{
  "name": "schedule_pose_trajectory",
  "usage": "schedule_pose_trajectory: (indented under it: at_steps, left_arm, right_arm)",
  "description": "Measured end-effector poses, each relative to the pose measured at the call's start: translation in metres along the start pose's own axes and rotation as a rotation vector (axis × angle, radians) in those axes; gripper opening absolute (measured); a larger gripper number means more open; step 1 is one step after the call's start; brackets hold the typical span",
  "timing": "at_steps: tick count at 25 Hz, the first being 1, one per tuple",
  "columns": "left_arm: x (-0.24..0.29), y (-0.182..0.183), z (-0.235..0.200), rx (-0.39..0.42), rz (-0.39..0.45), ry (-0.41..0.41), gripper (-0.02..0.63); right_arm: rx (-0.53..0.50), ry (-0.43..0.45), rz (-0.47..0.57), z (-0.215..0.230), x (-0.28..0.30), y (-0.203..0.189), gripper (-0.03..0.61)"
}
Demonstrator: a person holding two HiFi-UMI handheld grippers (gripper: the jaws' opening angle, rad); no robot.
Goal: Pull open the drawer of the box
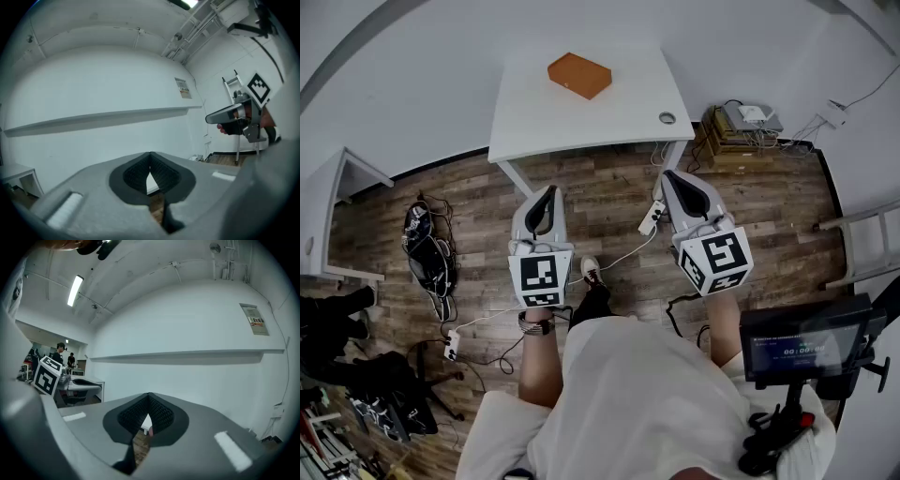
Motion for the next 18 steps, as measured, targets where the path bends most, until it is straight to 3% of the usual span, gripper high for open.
schedule_pose_trajectory:
  at_steps: [8,18]
  left_arm:
    - [-0.032,0.006,0.021,0.0,0.009,0.002,0.006]
    - [-0.024,0.01,0.009,-0.006,0.017,0.003,0.006]
  right_arm:
    - [-0.002,-0.004,-0.006,-0.008,-0.033,0.002,0.002]
    - [0.031,0.002,0.028,-0.009,-0.018,0.009,0.002]
Point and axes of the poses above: the fingertips, and each gripper's own axes: x forward along the fingers, z to its right, y out of its top, the point moved 9 cm from there along -x, backward along the fingers, and after that the axes turned 2 degrees about -x, right-handed, at the moved point
